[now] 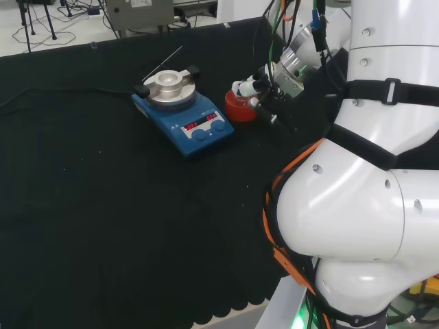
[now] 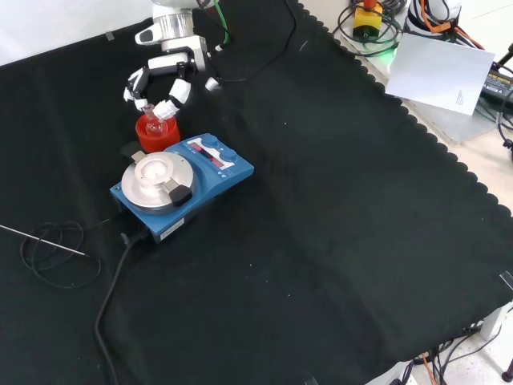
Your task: Pick up the round-bottom flask.
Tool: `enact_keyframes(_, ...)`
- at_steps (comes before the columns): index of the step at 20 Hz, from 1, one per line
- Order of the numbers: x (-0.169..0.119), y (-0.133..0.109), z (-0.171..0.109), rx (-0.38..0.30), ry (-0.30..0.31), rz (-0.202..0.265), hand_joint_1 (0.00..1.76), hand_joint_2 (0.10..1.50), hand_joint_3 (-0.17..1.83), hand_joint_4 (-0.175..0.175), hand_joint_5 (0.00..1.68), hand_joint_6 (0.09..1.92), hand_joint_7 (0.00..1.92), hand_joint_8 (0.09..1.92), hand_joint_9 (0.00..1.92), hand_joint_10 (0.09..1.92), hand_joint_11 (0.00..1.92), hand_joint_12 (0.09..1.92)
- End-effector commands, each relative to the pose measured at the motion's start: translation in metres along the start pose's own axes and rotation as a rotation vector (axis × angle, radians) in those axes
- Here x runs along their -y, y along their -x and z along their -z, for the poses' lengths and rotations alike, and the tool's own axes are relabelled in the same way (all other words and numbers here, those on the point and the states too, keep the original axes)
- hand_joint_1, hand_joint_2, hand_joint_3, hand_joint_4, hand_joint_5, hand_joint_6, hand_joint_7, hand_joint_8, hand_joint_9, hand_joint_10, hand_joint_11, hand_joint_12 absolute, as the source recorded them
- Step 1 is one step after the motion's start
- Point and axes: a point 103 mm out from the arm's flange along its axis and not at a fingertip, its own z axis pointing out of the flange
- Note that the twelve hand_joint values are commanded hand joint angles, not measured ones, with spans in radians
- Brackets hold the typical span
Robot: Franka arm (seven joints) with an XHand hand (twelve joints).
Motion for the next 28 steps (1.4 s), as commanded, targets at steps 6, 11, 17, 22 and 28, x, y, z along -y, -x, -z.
enact_keyframes(6, -0.002, 0.001, -0.003, 0.003, 0.021, 0.007, 0.98, 0.61, 0.67, -0.087, 1.01, 0.68, 0.43, 0.71, 0.65, 0.68, 0.35, 1.32)
enact_keyframes(11, -0.002, -0.001, -0.002, -0.005, 0.039, 0.012, 1.06, 0.9, 0.28, 0.153, 1.12, 0.78, 0.48, 0.7, 0.69, 0.66, 0.39, 1.31)
enact_keyframes(17, -0.002, -0.005, 0.001, -0.038, 0.058, 0.021, 1.11, 0.81, 0.44, 0.091, 1.18, 0.75, 0.58, 0.64, 0.79, 0.59, 0.48, 1.28)
enact_keyframes(22, -0.002, -0.01, 0.006, -0.049, 0.055, 0.028, 1.13, 0.72, 0.61, 0.056, 1.18, 0.81, 0.6, 0.63, 0.82, 0.58, 0.5, 1.27)
enact_keyframes(28, 0.005, -0.026, 0.02, -0.037, 0.056, 0.046, 1.13, 0.69, 0.67, 0.038, 1.19, 0.83, 0.6, 0.64, 0.82, 0.58, 0.5, 1.27)
